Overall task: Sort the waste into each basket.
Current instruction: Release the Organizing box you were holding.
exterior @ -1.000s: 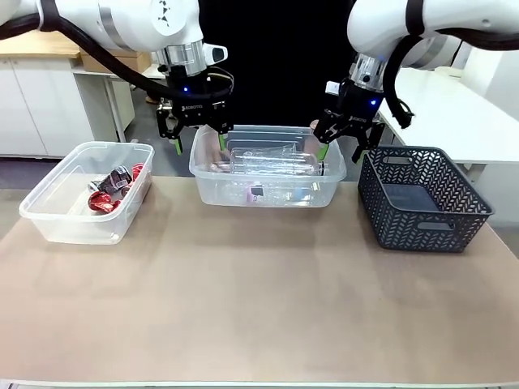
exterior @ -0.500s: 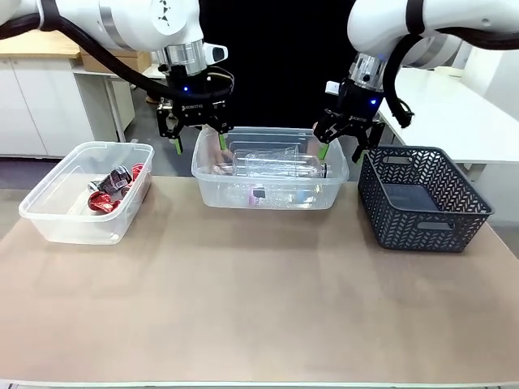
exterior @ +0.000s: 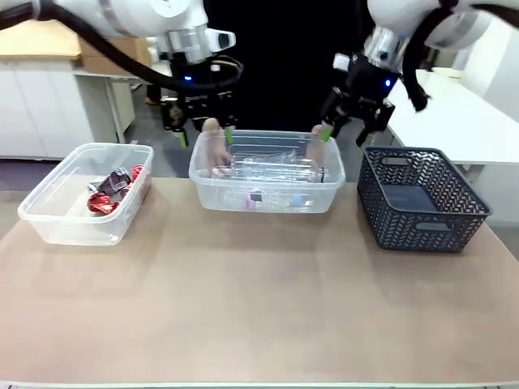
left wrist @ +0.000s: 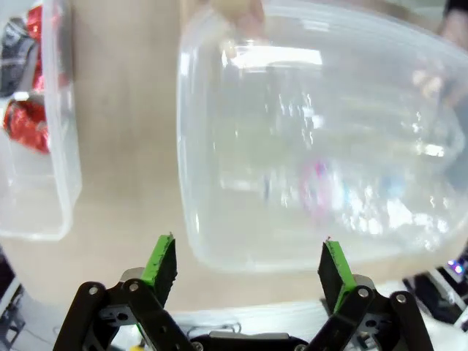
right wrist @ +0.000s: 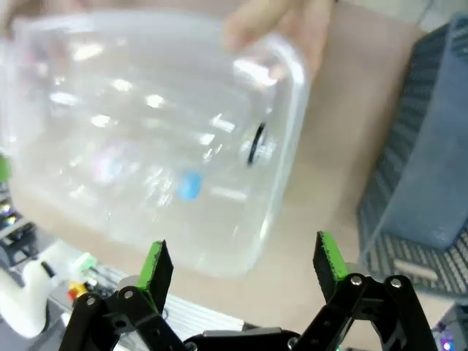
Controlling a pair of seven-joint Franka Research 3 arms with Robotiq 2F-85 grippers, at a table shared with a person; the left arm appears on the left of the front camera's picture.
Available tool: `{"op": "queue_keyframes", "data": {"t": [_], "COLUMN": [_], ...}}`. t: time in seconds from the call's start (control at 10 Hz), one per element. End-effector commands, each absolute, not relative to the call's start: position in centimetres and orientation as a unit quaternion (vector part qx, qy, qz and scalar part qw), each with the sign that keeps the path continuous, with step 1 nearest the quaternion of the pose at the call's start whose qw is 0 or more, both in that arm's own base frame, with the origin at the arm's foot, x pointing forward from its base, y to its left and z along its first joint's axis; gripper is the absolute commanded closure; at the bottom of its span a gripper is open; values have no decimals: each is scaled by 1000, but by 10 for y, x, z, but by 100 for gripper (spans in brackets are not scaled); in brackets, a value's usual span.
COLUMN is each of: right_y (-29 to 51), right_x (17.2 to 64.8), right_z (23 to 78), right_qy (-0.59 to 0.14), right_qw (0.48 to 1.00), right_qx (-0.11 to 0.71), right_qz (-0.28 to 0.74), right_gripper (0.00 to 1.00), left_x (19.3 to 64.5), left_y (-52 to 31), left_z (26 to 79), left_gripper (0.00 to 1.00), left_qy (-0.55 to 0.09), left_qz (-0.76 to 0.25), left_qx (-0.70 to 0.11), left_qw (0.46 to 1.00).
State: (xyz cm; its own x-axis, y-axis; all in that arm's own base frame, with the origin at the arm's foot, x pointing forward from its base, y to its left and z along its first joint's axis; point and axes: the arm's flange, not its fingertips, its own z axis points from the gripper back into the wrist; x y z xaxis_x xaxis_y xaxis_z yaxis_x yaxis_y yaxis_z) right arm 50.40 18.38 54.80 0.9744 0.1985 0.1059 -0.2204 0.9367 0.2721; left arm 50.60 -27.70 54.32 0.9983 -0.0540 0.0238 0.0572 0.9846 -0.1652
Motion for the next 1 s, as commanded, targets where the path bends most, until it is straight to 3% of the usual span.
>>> {"op": "queue_keyframes", "data": {"t": [0.0,0.3,0.4,0.5,0.8,0.9], "right_y": [158,135,126,141,133,134], "right_x": [389,331,328,332,318,323], "right_z": [584,580,567,602,588,593], "right_qy": [-113,-140,-125,-133,-131,-132], "right_qw": [975,979,979,977,979,966], "right_qx": [163,114,100,132,120,196], "right_qz": [105,91,123,102,105,102], "right_gripper": [0,0,0,0,0,0], "left_x": [427,357,356,373,357,357], "left_y": [-249,-244,-240,-251,-247,-245], "left_z": [564,568,563,585,579,582], "left_gripper": [0,0,0,0,0,0], "left_qy": [-18,-124,-123,-81,-100,-61], "left_qz": [-61,-24,-8,-32,-27,-105], "left_qx": [-91,-62,-31,-69,-56,-107], "left_qw": [994,990,992,994,993,987]}}
